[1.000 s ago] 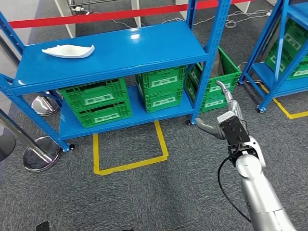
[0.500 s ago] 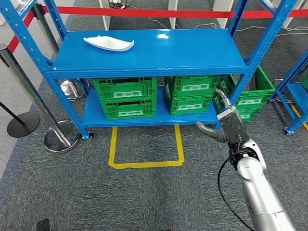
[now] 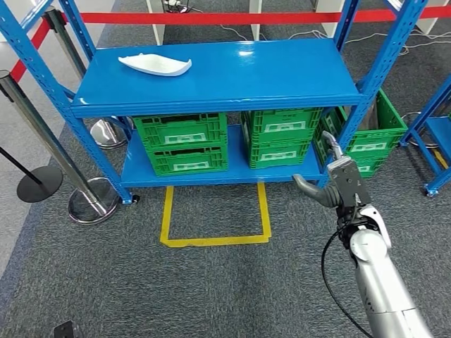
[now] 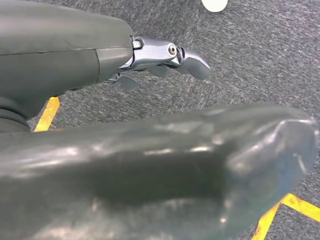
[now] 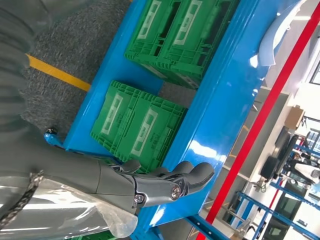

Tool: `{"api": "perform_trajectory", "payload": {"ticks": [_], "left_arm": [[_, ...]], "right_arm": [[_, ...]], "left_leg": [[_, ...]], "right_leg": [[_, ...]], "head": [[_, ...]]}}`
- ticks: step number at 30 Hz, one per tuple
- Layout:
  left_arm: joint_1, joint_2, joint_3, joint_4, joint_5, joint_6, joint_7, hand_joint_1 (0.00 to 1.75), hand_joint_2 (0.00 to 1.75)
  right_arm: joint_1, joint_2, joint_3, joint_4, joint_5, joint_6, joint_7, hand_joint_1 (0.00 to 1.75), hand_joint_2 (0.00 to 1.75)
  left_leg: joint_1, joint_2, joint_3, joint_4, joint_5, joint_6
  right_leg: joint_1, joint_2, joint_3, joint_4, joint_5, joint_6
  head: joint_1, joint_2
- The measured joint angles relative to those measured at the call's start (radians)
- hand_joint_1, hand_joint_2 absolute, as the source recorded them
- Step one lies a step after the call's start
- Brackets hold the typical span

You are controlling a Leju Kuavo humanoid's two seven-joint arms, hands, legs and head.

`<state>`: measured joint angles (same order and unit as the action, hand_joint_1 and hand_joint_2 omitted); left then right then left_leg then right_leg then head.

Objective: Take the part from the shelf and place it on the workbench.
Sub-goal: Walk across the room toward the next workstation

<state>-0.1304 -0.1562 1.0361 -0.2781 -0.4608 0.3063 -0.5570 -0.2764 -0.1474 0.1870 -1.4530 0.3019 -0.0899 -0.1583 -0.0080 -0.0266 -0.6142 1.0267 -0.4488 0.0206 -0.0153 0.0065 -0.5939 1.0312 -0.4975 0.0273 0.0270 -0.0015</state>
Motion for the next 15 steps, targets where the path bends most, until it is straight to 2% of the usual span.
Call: {"api": "perform_trajectory", "payload": {"ticks": [5,13,15], "left_arm": [[0.001,0.0,0.0,0.0,0.0,0.0,0.0,0.0,0.0],[0.001,0.0,0.0,0.0,0.0,0.0,0.0,0.0,0.0],[0.002,0.0,0.0,0.0,0.001,0.0,0.0,0.0,0.87]], "right_arm": [[0.0,0.0,-0.004,0.0,-0.002,0.001,0.0,0.0,0.0],[0.0,0.0,-0.006,0.0,-0.002,0.002,0.0,0.0,0.0],[0.0,0.0,-0.006,0.0,0.001,0.0,0.0,0.0,0.0]], "left_leg": [[0.002,0.0,0.0,0.0,-0.001,-0.008],[-0.001,0.0,0.0,0.001,-0.001,-0.008],[-0.002,0.0,0.0,0.001,-0.001,-0.008]], "right_leg": [[0.001,0.0,0.001,0.0,0.0,-0.001],[-0.002,0.0,0.003,-0.001,0.0,-0.001],[-0.003,0.0,0.003,-0.002,0.0,-0.001]], "head": [[0.0,0.0],[0.0,0.0],[0.0,0.0]]}}
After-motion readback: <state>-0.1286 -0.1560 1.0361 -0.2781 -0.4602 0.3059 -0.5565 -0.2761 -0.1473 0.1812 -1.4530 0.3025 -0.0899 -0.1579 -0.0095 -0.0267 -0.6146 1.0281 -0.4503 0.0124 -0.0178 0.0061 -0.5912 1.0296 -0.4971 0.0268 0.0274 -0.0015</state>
